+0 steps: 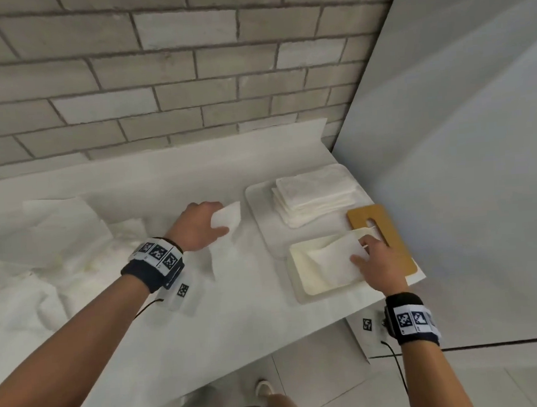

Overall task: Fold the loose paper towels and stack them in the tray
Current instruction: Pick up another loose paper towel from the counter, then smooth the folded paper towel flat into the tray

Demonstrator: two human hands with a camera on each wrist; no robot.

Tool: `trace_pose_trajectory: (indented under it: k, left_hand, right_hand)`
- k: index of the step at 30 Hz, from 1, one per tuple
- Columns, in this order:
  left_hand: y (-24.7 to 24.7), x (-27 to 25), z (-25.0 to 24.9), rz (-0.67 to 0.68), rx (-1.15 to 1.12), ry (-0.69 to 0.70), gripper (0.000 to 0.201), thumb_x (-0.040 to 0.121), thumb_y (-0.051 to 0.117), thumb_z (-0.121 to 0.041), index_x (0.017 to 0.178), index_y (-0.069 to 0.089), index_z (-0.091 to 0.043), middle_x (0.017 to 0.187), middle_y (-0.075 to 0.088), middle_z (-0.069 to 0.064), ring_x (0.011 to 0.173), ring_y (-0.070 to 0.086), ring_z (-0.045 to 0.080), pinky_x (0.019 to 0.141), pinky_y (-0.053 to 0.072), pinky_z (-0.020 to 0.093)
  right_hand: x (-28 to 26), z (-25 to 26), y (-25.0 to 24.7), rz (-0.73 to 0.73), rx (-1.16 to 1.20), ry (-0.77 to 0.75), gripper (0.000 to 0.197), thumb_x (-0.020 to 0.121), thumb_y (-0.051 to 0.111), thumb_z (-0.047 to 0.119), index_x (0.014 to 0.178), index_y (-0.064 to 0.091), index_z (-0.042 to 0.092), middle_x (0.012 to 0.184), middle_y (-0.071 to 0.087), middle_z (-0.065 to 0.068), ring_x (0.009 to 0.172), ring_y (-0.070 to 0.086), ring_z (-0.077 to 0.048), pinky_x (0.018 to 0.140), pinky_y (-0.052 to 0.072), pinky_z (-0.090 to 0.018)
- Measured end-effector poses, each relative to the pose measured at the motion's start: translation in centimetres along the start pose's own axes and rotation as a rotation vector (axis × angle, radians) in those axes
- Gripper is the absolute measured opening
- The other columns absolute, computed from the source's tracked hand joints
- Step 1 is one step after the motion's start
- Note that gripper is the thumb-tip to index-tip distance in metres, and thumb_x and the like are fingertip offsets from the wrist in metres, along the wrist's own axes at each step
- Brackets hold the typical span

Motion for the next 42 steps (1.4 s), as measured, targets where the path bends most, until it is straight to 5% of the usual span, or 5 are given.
trace_pose_trajectory:
  k: [15,22,26,31,42]
  left_hand:
    - [-4.2,-7.6,-25.6,-0.205,-0.430,0.418,0.022,0.101,0.071,-0.038,0.094,0.065,-0.019,0.081,0.068,-0.002,0.077,0.064,0.018,0.069,0.048,0.030]
    - [2.9,-5.4,-19.0,-0.392,-0.492,0.069,0.024,0.094,0.077,-0.039,0.096,0.073,-0.016,0.103,0.071,-0.001,0.096,0.067,0.020,0.082,0.053,0.034]
    - [10.5,-4.2,-16.2,-0.248,-0.207,-0.065,0.032,0.093,0.074,-0.042,0.096,0.072,-0.011,0.139,0.052,0.004,0.130,0.043,0.031,0.104,0.044,0.040]
    - [15.0,-4.1,-15.9,-0.146,-0.062,-0.022,0.022,0.094,0.072,-0.036,0.103,0.069,-0.016,0.154,0.038,0.008,0.143,0.032,0.033,0.108,0.041,0.046]
    - [-0.1,-7.9,3.9,-0.344,0.107,-0.052,0.027,0.087,0.071,-0.013,0.113,0.064,-0.015,0.116,0.068,0.009,0.109,0.060,0.037,0.085,0.053,0.047]
  right_hand:
    - [-5.9,9.8,-8.5,0.281,0.970,-0.482,0.060,0.099,0.077,0.023,0.153,0.051,0.028,0.131,0.074,-0.011,0.132,0.066,-0.022,0.116,0.048,-0.042]
    - [-2.2,0.9,-5.8,-0.024,1.206,-0.076,0.034,0.092,0.086,0.011,0.122,0.070,0.015,0.124,0.077,-0.014,0.119,0.072,-0.040,0.101,0.058,-0.053]
    - [-0.7,-0.6,-4.9,-0.226,0.643,-0.040,0.036,0.092,0.086,0.016,0.120,0.064,0.020,0.107,0.073,-0.005,0.096,0.070,-0.027,0.079,0.054,-0.019]
    - [0.5,0.7,-1.9,-0.203,0.123,-0.158,0.023,0.100,0.068,-0.001,0.117,0.056,0.011,0.100,0.065,-0.004,0.090,0.065,-0.025,0.070,0.045,-0.028]
    - [-6.6,9.6,-1.5,-0.456,0.190,-0.241,0.019,0.101,0.071,0.023,0.115,0.059,0.018,0.114,0.070,-0.004,0.097,0.067,-0.028,0.075,0.054,-0.040]
Point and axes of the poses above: each hand's wrist, its own x-axis towards the middle knuckle, its own y-axis out of the palm, z = x × y, the point moved 8 cm from there along x, towards the middle knuckle
